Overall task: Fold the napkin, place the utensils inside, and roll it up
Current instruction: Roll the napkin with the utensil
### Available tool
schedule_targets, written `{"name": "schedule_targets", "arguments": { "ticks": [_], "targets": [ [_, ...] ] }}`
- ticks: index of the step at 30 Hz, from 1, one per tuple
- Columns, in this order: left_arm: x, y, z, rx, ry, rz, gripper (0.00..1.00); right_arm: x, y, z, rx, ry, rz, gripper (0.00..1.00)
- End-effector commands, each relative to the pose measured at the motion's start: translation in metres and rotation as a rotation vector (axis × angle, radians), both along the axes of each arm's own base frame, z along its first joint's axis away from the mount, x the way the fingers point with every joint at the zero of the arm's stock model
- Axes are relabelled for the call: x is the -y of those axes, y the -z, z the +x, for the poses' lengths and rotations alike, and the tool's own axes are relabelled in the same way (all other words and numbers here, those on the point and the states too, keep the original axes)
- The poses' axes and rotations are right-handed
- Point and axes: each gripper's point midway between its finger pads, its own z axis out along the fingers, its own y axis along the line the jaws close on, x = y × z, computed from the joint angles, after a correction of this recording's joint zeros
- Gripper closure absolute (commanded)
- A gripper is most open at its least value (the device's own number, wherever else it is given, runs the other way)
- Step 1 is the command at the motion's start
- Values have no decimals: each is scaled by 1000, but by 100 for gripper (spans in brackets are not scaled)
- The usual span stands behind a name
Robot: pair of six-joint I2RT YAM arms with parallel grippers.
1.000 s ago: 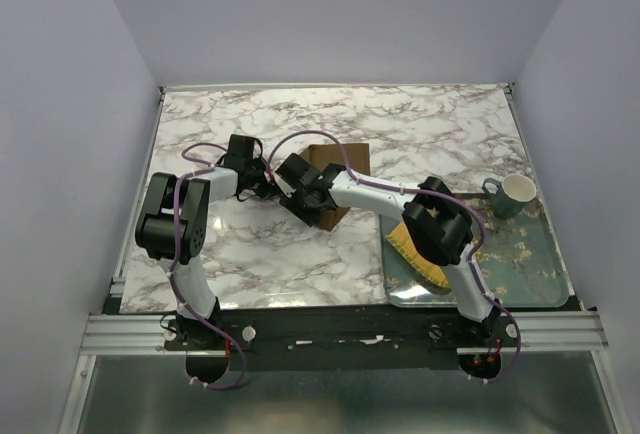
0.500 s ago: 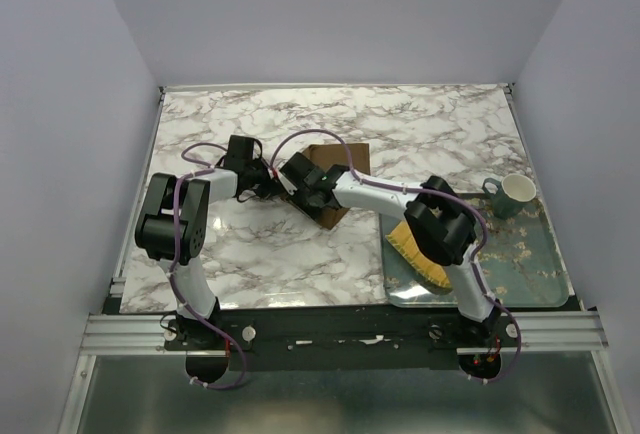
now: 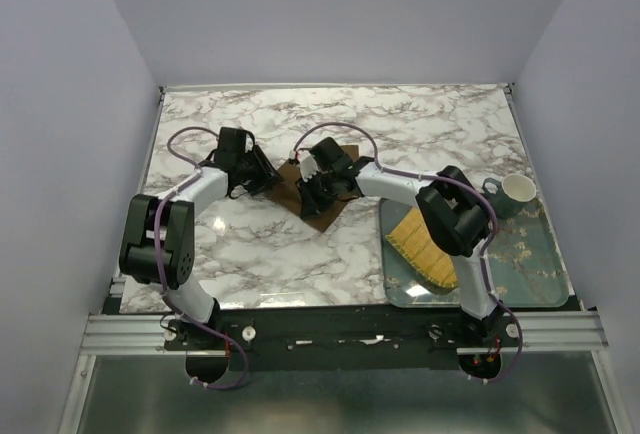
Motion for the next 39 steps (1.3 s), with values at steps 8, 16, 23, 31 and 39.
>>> {"name": "schedule_targets", "arguments": {
  "ticks": [8, 16, 23, 31, 39],
  "targets": [
    [-34, -13, -73, -69, -41, 177, 39, 18, 41, -60, -614, -2, 203, 99],
    [-3, 6, -82, -157, -87, 35, 33, 21, 46, -57, -679, 16, 258, 99],
    [15, 24, -77, -222, -118, 30, 34, 17, 43, -53, -682, 15, 274, 99],
    [-1, 53, -80, -277, -226, 126, 38, 17, 41, -52, -683, 13, 280, 100],
    [-22, 74, -76, -260, -228, 305, 55, 16, 35, -51, -670, 0, 291, 99]
  ]
}}
